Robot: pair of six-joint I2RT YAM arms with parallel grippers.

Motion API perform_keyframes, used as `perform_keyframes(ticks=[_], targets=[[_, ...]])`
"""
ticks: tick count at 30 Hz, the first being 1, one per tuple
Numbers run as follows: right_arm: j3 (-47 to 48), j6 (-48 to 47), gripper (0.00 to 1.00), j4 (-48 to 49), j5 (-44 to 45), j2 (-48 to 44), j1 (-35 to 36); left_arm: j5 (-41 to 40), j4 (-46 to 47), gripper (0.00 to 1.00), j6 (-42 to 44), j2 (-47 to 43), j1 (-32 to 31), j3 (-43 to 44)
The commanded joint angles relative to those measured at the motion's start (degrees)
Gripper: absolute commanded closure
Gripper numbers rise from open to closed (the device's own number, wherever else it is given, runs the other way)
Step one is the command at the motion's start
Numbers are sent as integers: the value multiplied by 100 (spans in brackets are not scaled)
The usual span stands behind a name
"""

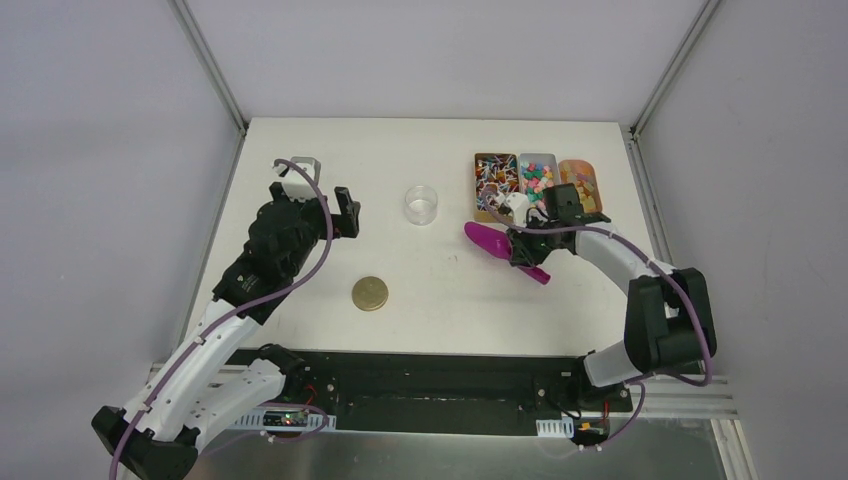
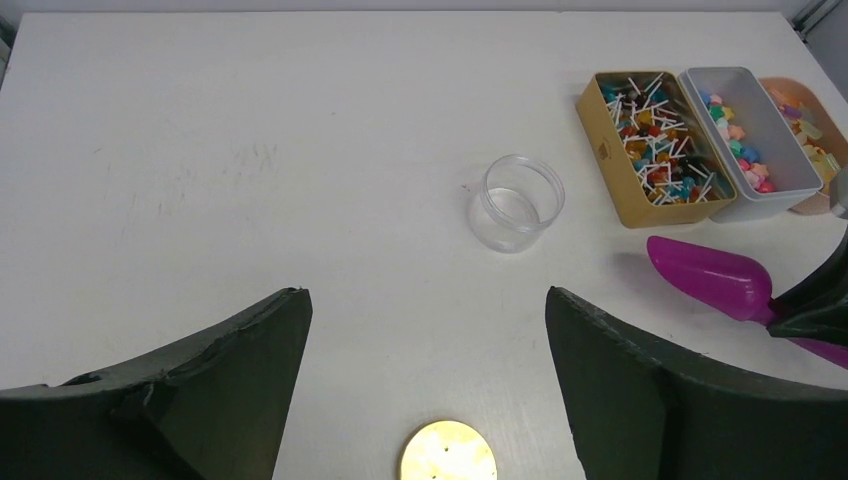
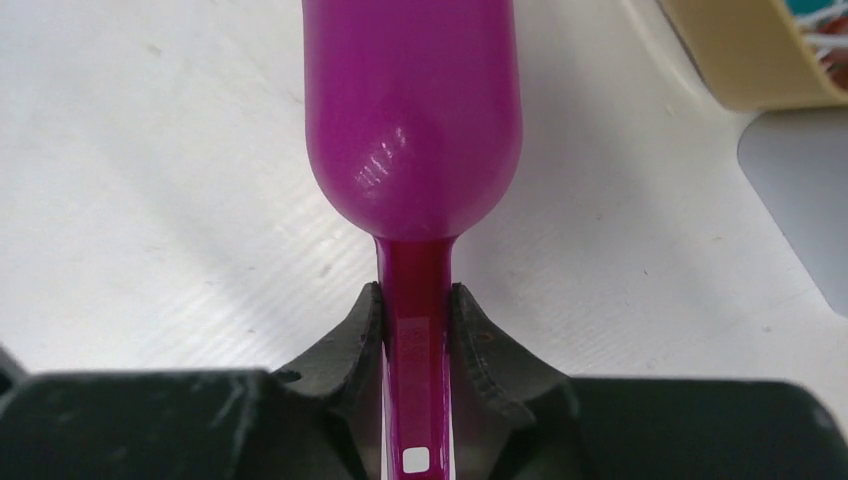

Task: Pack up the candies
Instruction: Pick up the spatula from the center of the board.

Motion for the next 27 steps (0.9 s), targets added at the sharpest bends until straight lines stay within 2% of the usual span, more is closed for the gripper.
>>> perform_keyframes(ticks=[1, 5, 7, 9, 10, 13, 14, 15, 23, 27], targets=[[430, 941, 93, -133, -1098, -648, 94, 196, 377, 11, -74, -71, -10, 23], [220, 2101, 93, 747, -1777, -1181, 182, 617, 602, 13, -365, -248, -10, 39], [-4, 3084, 93, 1492, -2040, -1504, 194, 827, 731, 14, -516, -328, -10, 50], [-334, 3084, 93, 2477, -2040, -1883, 230, 968, 794, 13, -722, -339, -10, 108], [-498, 4189, 94, 3067, -2205, -2036, 259, 1077, 825, 13, -826, -326, -10, 135], [-874, 4189, 94, 4252, -2205, -2422, 396, 1469, 956, 13, -1216, -222, -14, 191], [-929, 5602, 91, 4488, -2379, -2516, 474, 1606, 1022, 14, -1361, -183, -11, 195], [-942, 6311, 90, 4641, -2371, -2580, 524, 1827, 1152, 14, -1482, -144, -10, 188], [-1159, 8433, 94, 5875, -2625, -2637, 1076, 2863, 2235, 19, -2461, 158, -10, 50], [-1256, 9197, 94, 6584, -2801, -2430, 1425, 3328, 2865, 22, -2948, 373, -12, -5]])
